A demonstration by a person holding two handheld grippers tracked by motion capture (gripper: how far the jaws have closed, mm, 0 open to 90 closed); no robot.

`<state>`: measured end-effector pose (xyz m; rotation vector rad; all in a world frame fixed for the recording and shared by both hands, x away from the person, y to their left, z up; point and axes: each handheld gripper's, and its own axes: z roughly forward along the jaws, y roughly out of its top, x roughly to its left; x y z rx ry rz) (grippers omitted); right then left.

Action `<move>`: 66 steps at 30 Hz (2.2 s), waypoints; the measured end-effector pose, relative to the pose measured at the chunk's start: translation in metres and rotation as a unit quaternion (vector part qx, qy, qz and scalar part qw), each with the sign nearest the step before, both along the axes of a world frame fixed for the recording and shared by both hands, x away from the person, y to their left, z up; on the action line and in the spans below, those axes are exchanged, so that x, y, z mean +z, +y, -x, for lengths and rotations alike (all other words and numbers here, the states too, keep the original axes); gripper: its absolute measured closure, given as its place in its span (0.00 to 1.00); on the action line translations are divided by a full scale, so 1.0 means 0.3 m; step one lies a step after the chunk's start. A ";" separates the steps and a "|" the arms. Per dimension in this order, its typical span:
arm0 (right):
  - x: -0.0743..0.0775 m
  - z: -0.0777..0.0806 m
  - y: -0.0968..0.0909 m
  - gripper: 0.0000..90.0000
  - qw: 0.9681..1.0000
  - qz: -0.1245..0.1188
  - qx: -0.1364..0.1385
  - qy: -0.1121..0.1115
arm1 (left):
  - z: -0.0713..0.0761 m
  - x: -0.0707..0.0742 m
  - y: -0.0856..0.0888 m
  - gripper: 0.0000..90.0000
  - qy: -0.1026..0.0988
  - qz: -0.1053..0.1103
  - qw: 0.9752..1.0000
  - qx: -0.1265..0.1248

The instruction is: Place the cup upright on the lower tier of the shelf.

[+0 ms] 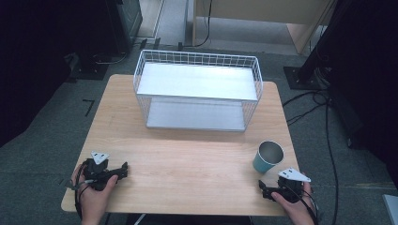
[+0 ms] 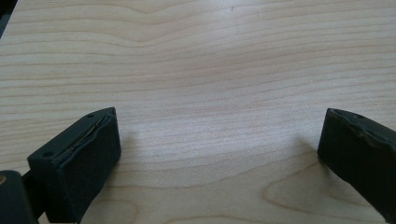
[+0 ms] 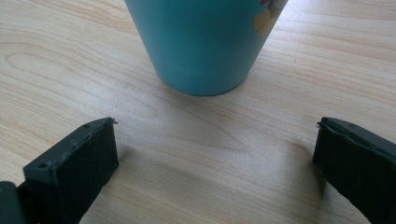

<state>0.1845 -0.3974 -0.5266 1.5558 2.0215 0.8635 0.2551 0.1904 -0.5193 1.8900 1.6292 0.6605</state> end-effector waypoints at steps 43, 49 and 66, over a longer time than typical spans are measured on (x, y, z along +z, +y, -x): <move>0.108 -0.014 0.080 0.03 0.988 -0.037 -0.055 -0.142 | -0.006 0.000 -0.006 0.00 0.000 0.001 1.000 0.013; 0.103 -0.037 0.088 0.03 0.985 -0.040 -0.066 -0.157 | -0.006 0.000 -0.006 0.00 0.000 0.000 1.000 0.013; 0.092 -0.110 0.131 0.16 0.977 -0.051 -0.079 -0.192 | -0.006 0.000 -0.006 0.00 0.000 0.001 1.000 0.013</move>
